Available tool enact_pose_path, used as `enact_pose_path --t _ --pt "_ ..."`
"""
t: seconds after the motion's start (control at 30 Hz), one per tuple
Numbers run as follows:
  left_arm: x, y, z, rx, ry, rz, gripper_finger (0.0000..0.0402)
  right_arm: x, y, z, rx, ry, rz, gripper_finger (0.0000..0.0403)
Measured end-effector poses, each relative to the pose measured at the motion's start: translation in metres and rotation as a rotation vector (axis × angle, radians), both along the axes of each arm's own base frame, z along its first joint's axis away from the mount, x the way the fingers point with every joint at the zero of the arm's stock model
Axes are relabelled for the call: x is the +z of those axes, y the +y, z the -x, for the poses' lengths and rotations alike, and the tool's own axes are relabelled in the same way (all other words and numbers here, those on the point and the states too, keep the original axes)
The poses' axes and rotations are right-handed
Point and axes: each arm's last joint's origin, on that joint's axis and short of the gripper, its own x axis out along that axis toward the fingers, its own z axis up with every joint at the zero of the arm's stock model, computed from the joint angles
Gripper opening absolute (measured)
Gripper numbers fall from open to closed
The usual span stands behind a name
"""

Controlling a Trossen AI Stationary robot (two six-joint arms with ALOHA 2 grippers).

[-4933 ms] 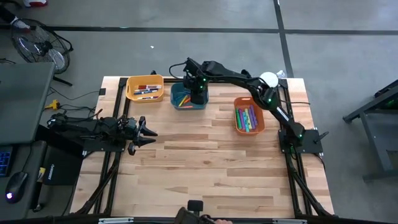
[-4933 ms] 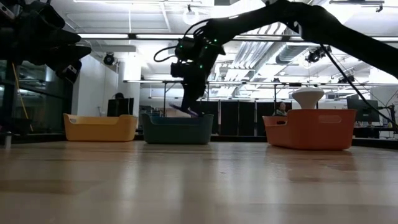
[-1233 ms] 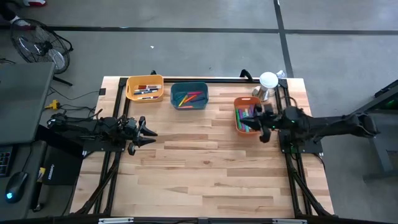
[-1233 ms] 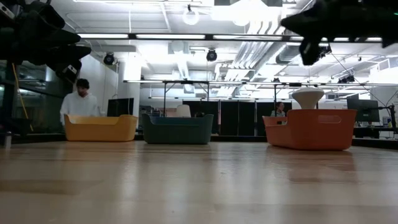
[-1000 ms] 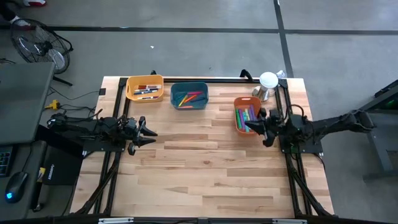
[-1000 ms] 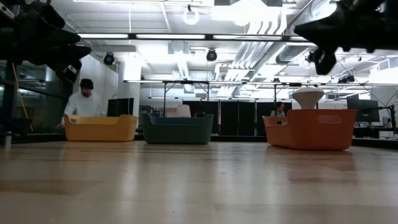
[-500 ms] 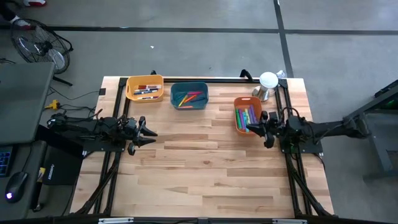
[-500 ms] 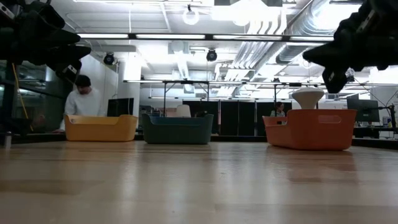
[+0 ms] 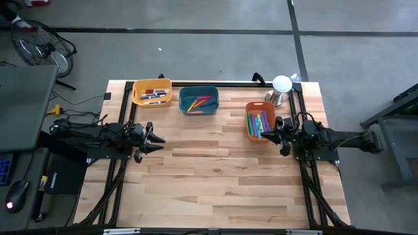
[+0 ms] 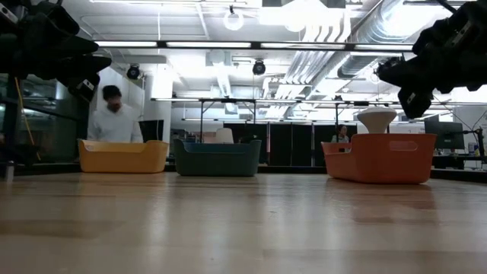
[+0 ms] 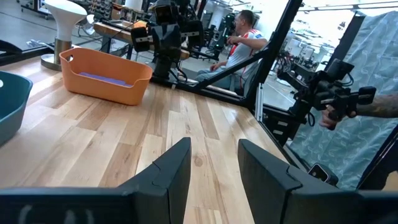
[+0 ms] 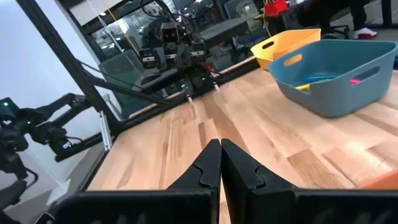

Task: Pick & Place Markers
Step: Return to Home Position

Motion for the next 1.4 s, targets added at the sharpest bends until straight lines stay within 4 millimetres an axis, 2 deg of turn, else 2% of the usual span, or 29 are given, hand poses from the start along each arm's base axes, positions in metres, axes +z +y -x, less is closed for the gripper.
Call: enact_pose_path --t 0.2,0.47,1.4 --pt "0.0000 0.0000 0.0000 0.000 0.000 0.000 0.0131 -0.0005 0.0002 -0.0003 0.006 0.005 -0.035 0.0000" --pt "0.0000 0.0000 0.0000 0.000 0.000 0.000 0.0131 -0.0001 0.0003 -0.0004 0.012 0.004 0.041 0.0000" --pt "0.0000 0.0000 0.0000 0.001 0.000 0.000 0.0131 0.0001 0.0004 -0.0004 0.014 0.001 0.033 0.0000"
